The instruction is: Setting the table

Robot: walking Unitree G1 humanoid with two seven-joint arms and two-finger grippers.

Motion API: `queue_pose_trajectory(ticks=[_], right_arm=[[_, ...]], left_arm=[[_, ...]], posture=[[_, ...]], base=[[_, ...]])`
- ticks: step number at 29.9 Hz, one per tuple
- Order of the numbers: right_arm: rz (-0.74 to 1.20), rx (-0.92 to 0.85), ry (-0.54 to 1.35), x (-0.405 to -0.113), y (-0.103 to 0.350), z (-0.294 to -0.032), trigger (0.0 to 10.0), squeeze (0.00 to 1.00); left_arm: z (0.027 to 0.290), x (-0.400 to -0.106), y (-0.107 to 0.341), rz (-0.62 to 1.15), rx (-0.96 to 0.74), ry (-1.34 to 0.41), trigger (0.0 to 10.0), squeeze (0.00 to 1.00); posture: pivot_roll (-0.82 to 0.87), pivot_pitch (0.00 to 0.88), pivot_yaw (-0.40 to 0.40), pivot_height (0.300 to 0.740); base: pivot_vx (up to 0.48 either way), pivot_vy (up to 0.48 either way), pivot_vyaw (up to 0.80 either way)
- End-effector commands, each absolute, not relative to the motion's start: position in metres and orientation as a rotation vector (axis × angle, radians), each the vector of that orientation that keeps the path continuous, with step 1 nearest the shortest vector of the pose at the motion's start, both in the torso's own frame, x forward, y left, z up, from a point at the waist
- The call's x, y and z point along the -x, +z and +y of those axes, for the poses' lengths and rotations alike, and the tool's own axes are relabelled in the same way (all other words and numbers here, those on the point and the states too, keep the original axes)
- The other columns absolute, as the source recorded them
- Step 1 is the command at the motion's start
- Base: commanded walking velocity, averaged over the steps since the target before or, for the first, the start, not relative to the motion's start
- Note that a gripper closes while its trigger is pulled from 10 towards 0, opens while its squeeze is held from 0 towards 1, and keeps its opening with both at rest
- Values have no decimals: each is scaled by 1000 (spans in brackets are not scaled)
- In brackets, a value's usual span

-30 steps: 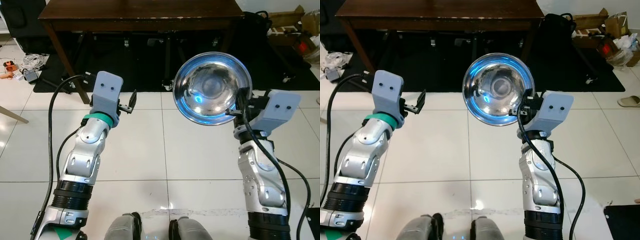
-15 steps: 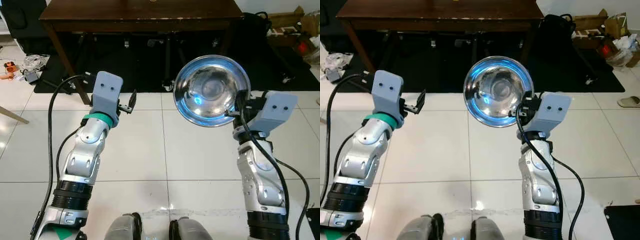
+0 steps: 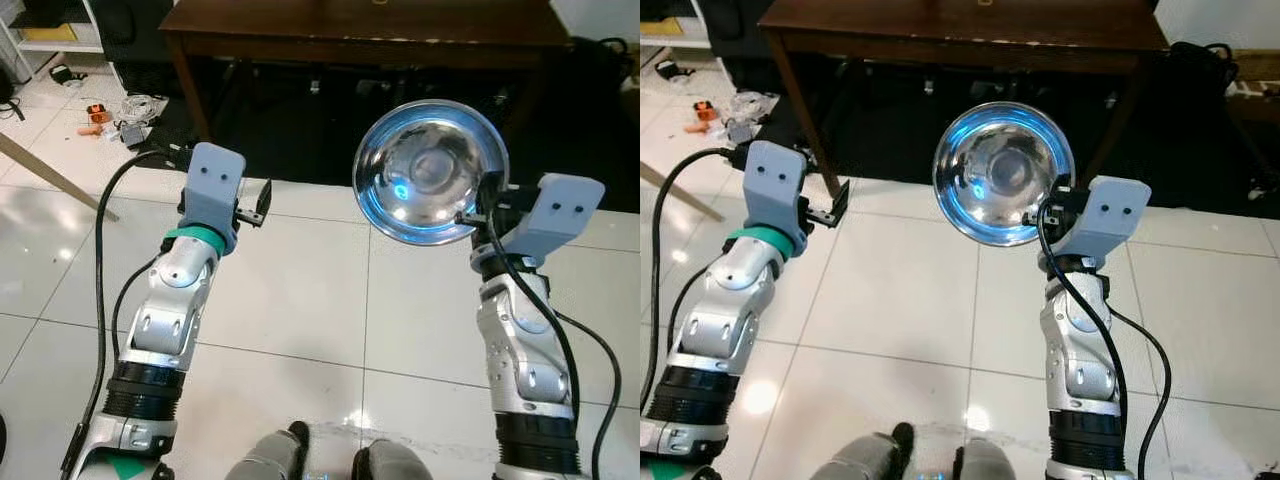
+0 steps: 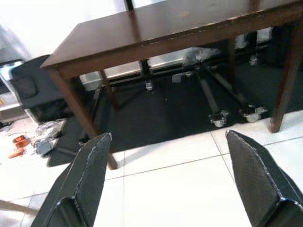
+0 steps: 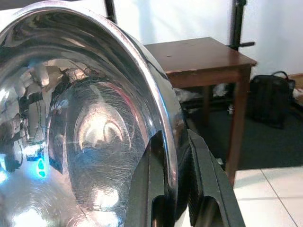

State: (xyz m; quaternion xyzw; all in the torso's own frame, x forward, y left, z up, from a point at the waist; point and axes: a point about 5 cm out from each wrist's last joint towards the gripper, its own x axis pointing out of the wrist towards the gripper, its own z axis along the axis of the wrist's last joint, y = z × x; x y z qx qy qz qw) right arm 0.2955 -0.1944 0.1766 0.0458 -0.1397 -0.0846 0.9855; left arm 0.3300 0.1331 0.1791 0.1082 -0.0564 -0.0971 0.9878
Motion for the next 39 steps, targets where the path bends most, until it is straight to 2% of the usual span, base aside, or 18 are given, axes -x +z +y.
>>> queue_pose_trajectory(ticks=[1, 39], right_arm=[[-306, -95, -147, -295, 179, -189, 10000, 0], [-301, -99, -137, -296, 177, -188, 10000, 0]], left_arm=[[137, -330, 174, -94, -221, -178, 10000, 0], [144, -333, 174, -88, -228, -105, 10000, 0]], posture=[[-10, 0, 75, 740], [10, 0, 61, 740]], base=[[0, 0, 788], [0, 0, 788]])
